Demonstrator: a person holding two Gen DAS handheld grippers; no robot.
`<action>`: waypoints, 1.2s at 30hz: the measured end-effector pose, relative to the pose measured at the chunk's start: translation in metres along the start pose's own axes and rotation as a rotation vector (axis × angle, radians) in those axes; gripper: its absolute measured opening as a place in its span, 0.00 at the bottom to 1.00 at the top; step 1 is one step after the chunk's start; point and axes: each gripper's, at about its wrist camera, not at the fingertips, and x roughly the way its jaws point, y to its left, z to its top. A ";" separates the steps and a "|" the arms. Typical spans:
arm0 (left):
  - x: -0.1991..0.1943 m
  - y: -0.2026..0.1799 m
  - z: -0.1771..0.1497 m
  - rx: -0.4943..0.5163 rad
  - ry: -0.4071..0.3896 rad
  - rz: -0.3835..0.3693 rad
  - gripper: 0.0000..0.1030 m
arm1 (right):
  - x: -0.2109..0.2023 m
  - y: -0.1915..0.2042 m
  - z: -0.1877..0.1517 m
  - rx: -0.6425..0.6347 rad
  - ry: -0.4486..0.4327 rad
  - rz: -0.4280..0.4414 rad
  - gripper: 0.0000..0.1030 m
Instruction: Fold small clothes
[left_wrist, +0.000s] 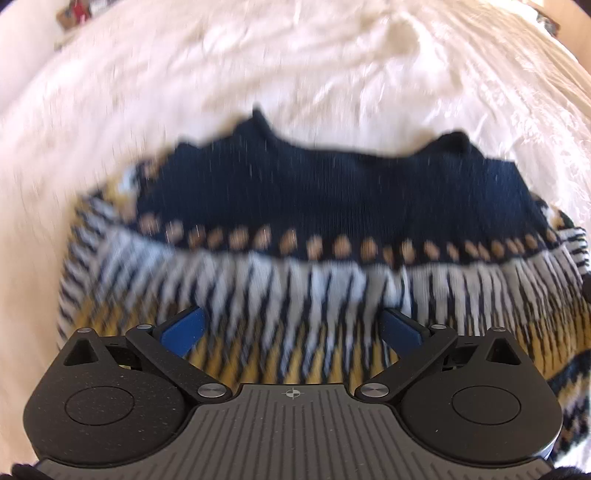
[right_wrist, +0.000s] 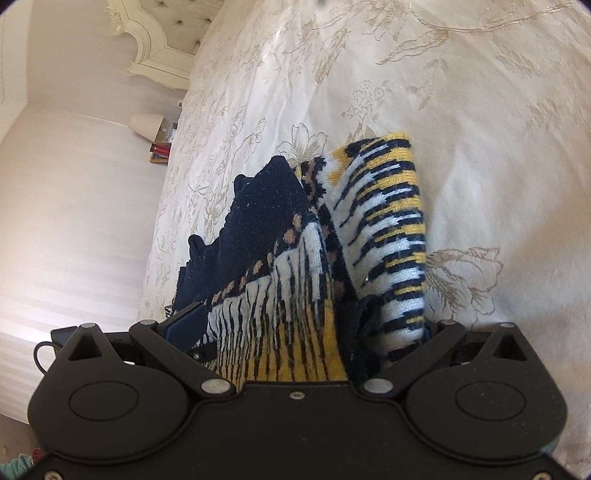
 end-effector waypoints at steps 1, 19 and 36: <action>0.000 0.000 0.005 0.012 -0.009 0.009 1.00 | 0.000 0.000 0.001 0.000 0.004 0.001 1.00; -0.012 0.020 0.020 -0.018 -0.017 -0.011 0.97 | 0.000 0.031 -0.002 -0.087 0.074 -0.193 0.41; -0.086 0.129 -0.070 -0.118 -0.002 -0.076 0.97 | 0.029 0.175 -0.022 -0.227 0.087 -0.321 0.35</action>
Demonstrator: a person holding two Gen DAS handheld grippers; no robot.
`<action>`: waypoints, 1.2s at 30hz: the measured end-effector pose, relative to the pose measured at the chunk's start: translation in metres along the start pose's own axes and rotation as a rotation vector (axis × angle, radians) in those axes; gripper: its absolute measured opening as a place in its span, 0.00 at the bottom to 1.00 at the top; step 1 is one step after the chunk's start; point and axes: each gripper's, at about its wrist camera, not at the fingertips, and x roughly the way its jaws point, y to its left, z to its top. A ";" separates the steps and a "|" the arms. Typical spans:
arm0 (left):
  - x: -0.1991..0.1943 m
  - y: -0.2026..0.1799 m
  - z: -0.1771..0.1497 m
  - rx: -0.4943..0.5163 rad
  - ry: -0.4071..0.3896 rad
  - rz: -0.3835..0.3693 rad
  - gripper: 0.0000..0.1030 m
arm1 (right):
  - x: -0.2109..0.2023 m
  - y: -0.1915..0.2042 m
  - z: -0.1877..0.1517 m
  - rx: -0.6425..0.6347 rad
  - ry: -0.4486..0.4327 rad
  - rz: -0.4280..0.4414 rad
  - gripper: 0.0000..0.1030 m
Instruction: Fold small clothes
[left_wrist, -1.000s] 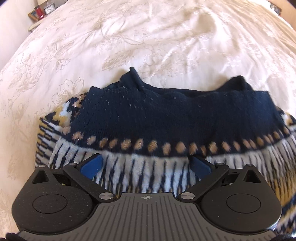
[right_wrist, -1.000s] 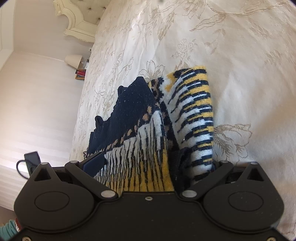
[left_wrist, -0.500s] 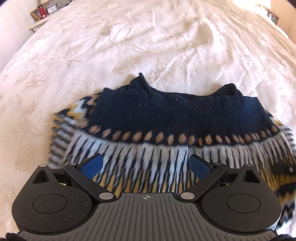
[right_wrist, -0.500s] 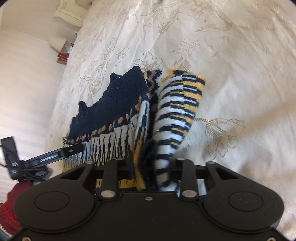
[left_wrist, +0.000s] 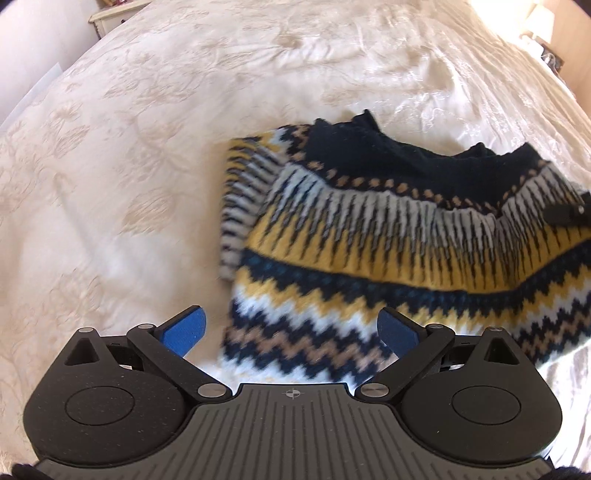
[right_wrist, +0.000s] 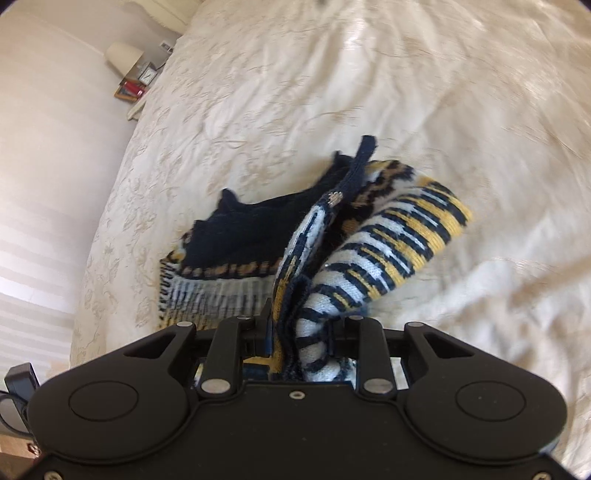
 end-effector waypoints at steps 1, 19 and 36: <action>-0.002 0.007 -0.002 -0.006 0.001 -0.005 0.97 | 0.003 0.011 -0.001 -0.008 0.002 -0.002 0.35; -0.019 0.114 -0.023 -0.055 0.006 -0.033 0.97 | 0.126 0.158 -0.022 -0.163 0.112 -0.131 0.34; -0.013 0.122 0.015 -0.045 0.004 -0.104 0.97 | 0.064 0.174 -0.047 -0.304 -0.106 -0.039 0.62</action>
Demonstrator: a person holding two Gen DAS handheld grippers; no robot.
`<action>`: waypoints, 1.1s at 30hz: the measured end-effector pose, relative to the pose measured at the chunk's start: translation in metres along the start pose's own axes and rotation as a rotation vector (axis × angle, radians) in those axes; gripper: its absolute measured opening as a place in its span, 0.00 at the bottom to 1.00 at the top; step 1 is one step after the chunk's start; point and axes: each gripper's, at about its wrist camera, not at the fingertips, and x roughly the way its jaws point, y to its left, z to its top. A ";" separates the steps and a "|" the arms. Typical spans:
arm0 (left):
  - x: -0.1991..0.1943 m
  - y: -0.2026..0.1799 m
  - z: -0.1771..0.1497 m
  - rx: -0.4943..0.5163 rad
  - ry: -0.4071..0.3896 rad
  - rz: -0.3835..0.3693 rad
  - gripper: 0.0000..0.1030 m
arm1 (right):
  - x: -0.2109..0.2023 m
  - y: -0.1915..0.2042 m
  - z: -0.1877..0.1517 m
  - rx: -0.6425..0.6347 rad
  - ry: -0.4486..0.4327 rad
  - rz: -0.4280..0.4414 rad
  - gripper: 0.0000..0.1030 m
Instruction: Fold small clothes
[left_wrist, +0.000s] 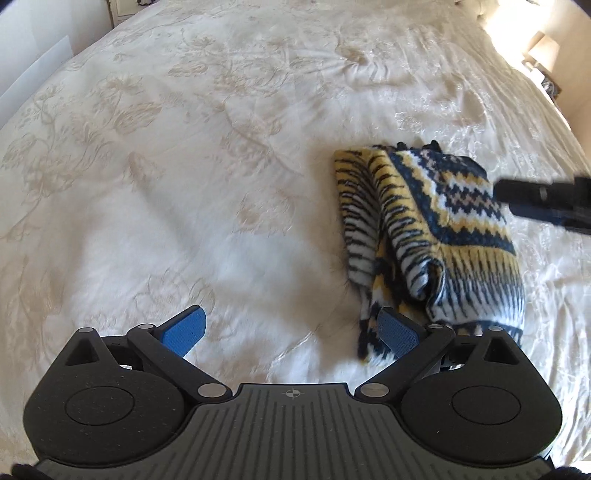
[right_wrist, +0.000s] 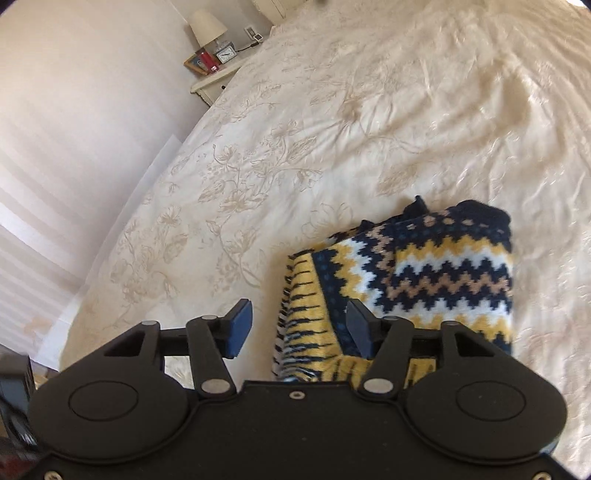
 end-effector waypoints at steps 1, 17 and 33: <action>0.001 -0.002 0.006 0.006 -0.001 -0.010 0.97 | -0.004 0.002 -0.007 -0.039 0.003 -0.023 0.62; 0.068 -0.062 0.079 -0.014 0.111 -0.235 0.87 | 0.004 0.071 -0.132 -0.652 -0.007 -0.229 0.76; 0.104 -0.070 0.092 -0.020 0.119 -0.247 0.14 | 0.029 0.062 -0.121 -0.635 0.020 -0.205 0.21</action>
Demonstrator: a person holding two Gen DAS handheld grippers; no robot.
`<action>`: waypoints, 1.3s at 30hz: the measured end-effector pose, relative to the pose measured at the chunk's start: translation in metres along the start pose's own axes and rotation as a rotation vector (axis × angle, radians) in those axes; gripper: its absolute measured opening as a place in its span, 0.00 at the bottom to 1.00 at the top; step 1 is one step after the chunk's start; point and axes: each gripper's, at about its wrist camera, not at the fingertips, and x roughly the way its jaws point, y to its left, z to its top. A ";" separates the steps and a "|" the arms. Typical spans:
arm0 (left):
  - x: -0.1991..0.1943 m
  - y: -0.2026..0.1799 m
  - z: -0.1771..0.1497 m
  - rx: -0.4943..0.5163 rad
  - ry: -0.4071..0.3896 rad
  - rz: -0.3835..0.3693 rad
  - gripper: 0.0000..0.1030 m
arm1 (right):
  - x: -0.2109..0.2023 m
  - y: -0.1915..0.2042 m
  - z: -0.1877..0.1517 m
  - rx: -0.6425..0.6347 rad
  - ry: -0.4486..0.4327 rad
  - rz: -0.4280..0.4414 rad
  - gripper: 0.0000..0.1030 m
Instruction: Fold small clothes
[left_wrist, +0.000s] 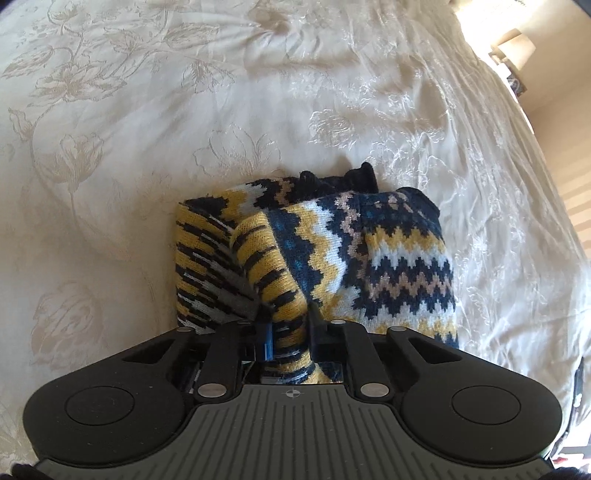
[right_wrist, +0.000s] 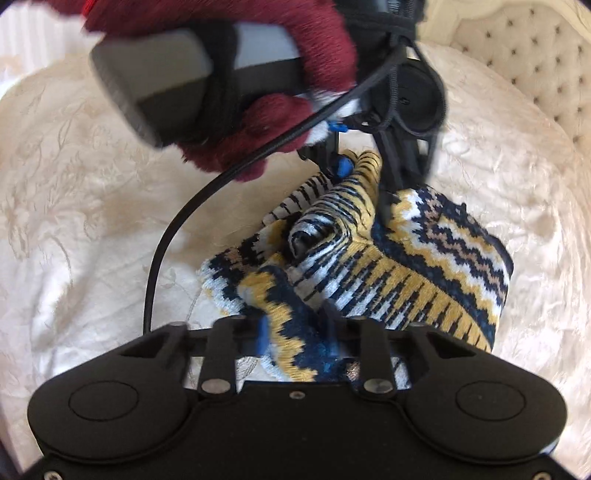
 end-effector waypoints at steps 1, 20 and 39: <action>-0.006 -0.004 0.000 0.027 -0.019 -0.002 0.13 | -0.004 -0.003 0.001 0.024 -0.011 0.007 0.17; -0.003 0.030 0.003 0.054 -0.061 0.112 0.11 | 0.040 0.014 0.022 0.013 0.058 0.197 0.26; -0.037 0.041 -0.018 0.028 -0.096 0.058 0.81 | -0.019 -0.038 -0.003 0.270 -0.037 0.274 0.95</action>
